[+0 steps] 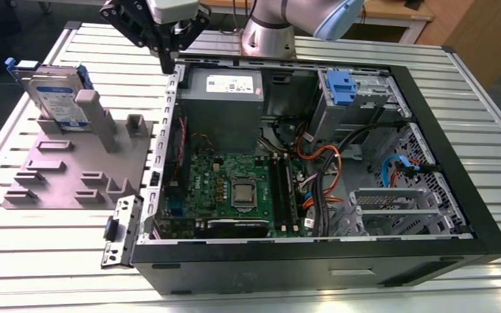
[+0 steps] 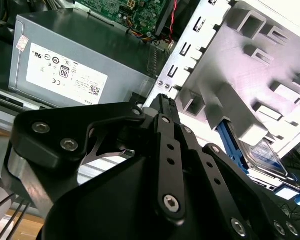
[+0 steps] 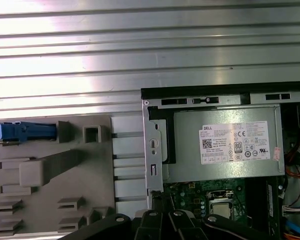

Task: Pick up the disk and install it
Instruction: 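Reach for the disk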

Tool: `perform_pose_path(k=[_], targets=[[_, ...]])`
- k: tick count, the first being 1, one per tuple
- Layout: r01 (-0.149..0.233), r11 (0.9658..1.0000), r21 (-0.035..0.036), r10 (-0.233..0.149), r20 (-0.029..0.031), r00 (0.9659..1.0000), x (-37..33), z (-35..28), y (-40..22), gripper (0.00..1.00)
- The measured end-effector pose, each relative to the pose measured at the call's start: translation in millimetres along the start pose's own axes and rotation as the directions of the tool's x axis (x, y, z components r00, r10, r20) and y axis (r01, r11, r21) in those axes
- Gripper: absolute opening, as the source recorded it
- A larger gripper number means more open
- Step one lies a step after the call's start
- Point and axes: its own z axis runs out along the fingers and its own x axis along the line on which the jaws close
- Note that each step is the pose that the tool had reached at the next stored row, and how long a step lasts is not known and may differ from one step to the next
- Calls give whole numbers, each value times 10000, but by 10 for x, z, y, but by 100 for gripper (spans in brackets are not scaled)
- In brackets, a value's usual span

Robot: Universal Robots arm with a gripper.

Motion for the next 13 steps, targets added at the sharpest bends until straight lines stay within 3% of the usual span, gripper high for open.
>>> perform_pose_path(k=[13], targets=[[0,10000,1,0,-2,10000,38,5,-3,11]])
